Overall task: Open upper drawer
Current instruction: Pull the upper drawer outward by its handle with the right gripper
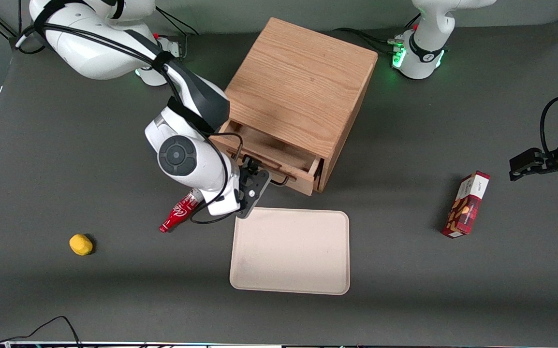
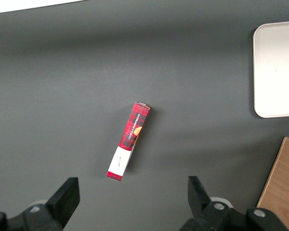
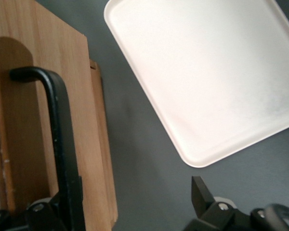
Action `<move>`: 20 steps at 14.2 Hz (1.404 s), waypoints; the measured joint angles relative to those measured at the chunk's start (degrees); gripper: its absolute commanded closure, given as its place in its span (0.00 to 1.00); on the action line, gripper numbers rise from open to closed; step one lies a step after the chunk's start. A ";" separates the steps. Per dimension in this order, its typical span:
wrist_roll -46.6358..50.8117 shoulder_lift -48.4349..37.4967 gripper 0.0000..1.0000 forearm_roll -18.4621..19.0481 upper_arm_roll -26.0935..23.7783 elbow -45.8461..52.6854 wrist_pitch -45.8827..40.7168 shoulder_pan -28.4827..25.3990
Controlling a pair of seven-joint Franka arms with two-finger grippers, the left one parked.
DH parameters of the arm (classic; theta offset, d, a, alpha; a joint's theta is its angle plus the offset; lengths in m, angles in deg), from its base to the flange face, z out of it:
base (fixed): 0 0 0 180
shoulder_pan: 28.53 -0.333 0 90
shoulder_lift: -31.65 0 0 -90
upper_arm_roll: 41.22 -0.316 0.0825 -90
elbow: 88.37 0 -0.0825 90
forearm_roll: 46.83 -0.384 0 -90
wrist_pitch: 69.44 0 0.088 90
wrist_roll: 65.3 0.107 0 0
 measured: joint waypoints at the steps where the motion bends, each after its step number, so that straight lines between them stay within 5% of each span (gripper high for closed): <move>1: -0.69 0.03 0.00 0.08 0.73 0.53 0.02 0.02; 14: -7.49 2.04 0.00 0.30 11.65 6.86 9.96 -1.90; 20: -7.36 2.48 0.00 -1.63 12.75 7.74 11.51 -1.11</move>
